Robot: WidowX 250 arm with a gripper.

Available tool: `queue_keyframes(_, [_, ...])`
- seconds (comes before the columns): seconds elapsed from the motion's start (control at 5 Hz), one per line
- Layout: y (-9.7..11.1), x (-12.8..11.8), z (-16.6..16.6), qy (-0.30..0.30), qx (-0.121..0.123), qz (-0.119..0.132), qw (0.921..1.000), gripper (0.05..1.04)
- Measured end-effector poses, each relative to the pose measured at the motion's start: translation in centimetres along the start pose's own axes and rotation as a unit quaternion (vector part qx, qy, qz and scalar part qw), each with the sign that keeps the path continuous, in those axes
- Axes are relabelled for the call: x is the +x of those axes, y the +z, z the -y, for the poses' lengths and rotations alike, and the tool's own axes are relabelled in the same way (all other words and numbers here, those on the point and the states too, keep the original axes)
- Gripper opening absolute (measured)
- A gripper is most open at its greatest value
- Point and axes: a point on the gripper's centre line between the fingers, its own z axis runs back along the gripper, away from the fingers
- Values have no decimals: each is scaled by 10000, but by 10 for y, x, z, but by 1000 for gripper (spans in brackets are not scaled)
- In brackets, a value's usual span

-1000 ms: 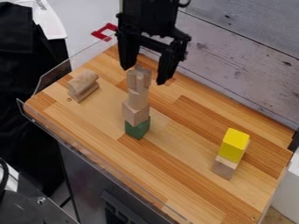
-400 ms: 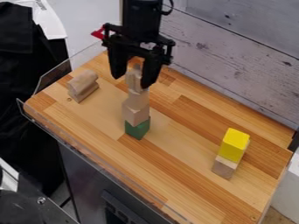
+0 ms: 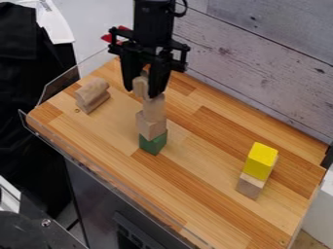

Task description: Put the plus on top of the yellow cube

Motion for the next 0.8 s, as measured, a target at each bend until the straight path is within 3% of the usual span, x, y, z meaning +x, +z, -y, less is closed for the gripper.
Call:
queue_keyframes(0.2, [2, 0, 5, -47, 32, -22, 10000, 453])
queue_keyframes(0.4, [18, -1, 25, -261, 123, 180, 9994, 453])
queue_keyframes(0.6, [26, -2, 44, -316, 236, 222, 9990, 453])
queue_keyframes(0.8, [22, -5, 64, -318, 128, 247, 9991, 453])
